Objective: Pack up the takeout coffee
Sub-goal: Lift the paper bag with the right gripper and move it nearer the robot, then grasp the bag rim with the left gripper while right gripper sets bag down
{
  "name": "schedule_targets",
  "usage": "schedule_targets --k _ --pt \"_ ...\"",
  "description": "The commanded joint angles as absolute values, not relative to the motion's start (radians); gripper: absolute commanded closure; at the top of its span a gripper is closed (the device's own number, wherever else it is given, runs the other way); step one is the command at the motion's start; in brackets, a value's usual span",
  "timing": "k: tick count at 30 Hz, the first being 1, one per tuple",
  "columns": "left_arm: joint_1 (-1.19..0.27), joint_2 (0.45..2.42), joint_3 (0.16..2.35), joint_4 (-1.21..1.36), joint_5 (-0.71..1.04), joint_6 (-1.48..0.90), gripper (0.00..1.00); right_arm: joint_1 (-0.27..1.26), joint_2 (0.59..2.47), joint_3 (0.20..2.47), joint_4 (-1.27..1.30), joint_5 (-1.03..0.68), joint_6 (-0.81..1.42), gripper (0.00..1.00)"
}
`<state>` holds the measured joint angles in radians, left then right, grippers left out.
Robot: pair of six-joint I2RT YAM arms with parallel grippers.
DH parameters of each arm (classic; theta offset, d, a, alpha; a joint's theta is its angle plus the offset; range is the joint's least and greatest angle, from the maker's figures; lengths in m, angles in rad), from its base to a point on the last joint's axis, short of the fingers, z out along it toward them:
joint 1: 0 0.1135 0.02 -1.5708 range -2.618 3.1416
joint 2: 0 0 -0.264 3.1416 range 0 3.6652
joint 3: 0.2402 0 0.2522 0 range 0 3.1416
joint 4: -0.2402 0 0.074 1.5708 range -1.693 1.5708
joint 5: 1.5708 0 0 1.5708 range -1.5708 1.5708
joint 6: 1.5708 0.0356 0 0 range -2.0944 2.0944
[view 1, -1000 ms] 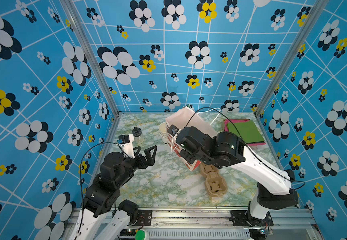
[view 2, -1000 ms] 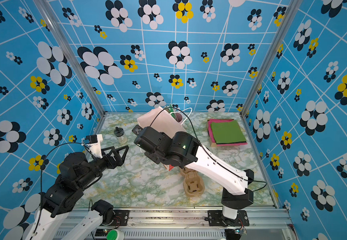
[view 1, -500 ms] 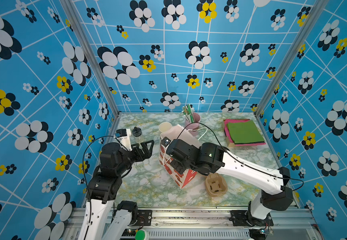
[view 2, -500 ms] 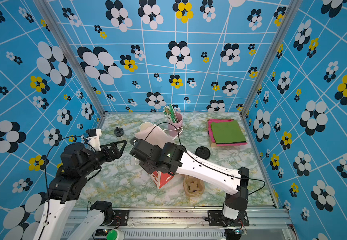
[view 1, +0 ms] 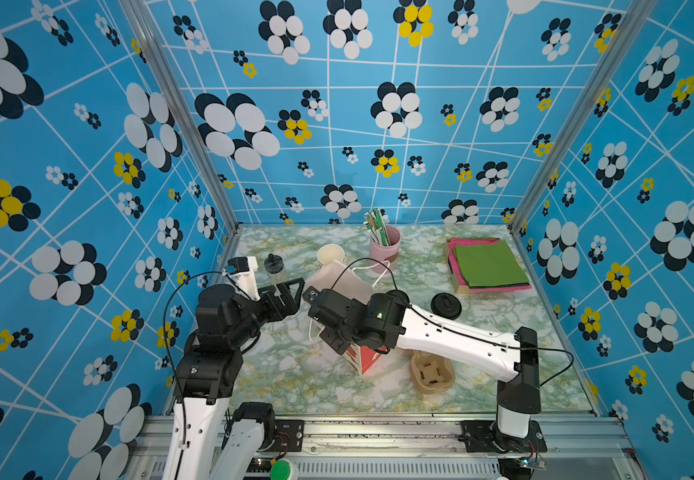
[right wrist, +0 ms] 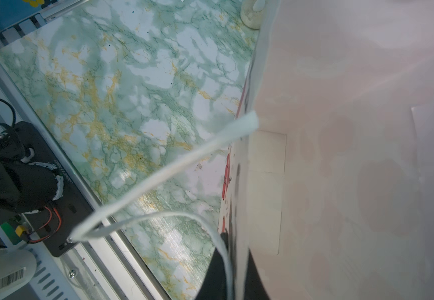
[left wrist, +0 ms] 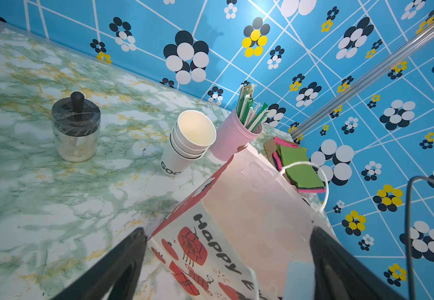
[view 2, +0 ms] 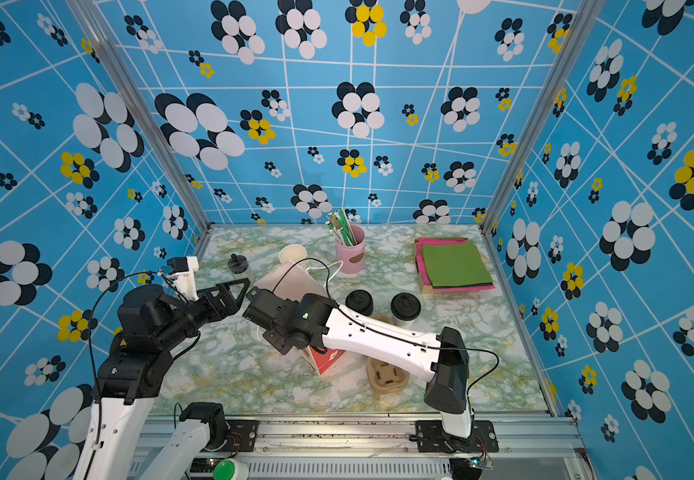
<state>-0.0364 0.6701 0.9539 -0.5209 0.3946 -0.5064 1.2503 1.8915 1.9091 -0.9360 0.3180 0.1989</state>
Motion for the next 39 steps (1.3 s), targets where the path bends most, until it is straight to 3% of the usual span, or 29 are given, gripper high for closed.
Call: schedule_targets --k 1,20,28,35,39 --pt "-0.019 0.651 0.948 -0.533 0.379 -0.472 0.01 1.259 1.917 1.948 -0.928 0.289 0.193 0.82" --pt "0.006 0.702 0.997 -0.526 0.427 -0.386 0.01 1.259 1.831 2.023 -0.974 0.272 0.154 0.22" --pt "0.006 0.763 1.038 -0.548 0.482 -0.308 0.02 1.259 1.749 2.006 -0.937 0.272 0.153 0.12" --pt "0.002 0.902 1.128 -0.604 0.554 -0.188 0.17 1.258 1.537 1.817 -0.807 0.365 0.185 0.02" --pt "-0.014 0.966 1.172 -0.629 0.553 -0.131 0.26 1.238 1.411 1.697 -0.809 0.452 0.236 0.02"
